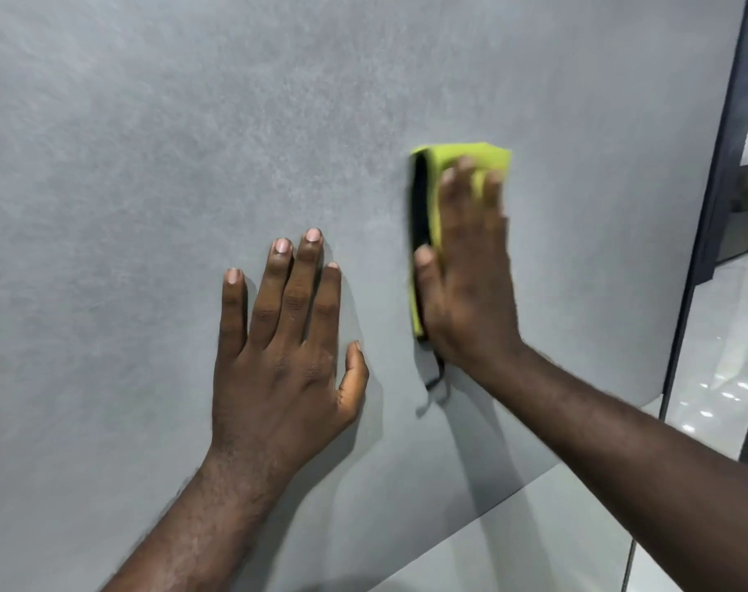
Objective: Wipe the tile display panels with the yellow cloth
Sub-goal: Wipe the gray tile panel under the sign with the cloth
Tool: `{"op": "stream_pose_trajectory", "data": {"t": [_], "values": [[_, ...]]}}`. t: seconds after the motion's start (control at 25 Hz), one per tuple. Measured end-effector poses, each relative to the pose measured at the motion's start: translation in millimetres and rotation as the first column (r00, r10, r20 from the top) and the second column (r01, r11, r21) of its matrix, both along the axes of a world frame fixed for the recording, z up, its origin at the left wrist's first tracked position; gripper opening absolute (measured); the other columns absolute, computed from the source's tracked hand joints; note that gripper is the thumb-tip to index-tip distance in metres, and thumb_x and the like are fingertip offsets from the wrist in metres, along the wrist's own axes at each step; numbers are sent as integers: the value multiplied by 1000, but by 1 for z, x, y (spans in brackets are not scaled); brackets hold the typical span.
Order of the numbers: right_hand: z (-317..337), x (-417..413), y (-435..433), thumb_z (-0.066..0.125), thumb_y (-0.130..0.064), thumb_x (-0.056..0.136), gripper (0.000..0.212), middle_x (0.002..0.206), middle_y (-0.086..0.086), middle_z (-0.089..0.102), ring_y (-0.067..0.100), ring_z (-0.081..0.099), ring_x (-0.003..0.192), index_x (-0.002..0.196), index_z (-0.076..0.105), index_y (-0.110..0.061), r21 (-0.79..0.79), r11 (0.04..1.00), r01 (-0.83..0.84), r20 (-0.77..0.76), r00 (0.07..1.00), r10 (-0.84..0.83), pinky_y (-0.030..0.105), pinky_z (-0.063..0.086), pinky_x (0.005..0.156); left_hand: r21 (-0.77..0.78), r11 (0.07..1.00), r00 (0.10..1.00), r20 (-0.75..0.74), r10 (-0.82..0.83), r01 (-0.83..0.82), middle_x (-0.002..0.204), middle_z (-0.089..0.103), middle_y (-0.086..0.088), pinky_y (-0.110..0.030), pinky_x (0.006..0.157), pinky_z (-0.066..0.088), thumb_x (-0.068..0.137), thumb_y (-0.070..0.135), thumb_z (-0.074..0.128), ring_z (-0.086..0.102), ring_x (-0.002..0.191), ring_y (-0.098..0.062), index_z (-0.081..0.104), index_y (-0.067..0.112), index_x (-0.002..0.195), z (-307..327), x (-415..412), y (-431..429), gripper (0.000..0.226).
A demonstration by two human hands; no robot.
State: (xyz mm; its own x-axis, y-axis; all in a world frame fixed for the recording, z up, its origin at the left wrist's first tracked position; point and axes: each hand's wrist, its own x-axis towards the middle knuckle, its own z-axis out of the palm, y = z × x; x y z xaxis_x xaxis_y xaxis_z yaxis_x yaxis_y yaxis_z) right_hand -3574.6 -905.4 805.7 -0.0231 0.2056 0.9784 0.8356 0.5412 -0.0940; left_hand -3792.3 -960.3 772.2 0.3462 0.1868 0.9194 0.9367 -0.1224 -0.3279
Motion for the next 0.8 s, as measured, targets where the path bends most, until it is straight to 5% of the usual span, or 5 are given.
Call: {"op": "stream_pose_trajectory", "data": {"t": [0.08,0.28,0.4,0.6,0.8], "values": [[0,25,6,43,-26,113,59,173,11,16,30,8,163,165,24,-6,169,985,21,372,924,-84,52,11,132,11,1000,1000,-14,20,-20,178,25,-16,-62,134,9,100,38,57,18,166,-35,42,1,163,3,11,3,74],[30,56,26,41,-26,114,59,176,21,8,36,3,164,168,22,-10,-46,999,-27,-320,947,11,58,10,131,37,998,997,-51,60,-58,178,24,-13,-63,133,12,101,39,56,19,166,-34,38,3,166,18,34,13,77],[7,81,32,47,-28,112,58,173,18,17,32,12,163,166,29,-15,199,980,11,411,907,-93,56,18,131,37,998,995,-74,60,-57,179,21,-13,-64,133,15,103,42,54,18,167,-33,34,4,168,28,56,23,78],[10,106,46,42,-29,114,61,178,13,6,27,-2,165,169,20,-17,-70,997,-29,-357,934,2,57,11,131,-1,997,995,-60,76,-77,180,12,-17,-58,134,16,106,45,49,11,168,-36,15,2,172,26,92,38,86],[-44,149,65,46,-33,112,61,174,15,18,28,7,164,167,27,-17,140,989,41,176,982,-66,57,17,131,-13,994,990,-90,111,-113,180,11,-20,-57,135,15,109,46,46,11,167,-36,12,0,172,14,105,45,84]]}}
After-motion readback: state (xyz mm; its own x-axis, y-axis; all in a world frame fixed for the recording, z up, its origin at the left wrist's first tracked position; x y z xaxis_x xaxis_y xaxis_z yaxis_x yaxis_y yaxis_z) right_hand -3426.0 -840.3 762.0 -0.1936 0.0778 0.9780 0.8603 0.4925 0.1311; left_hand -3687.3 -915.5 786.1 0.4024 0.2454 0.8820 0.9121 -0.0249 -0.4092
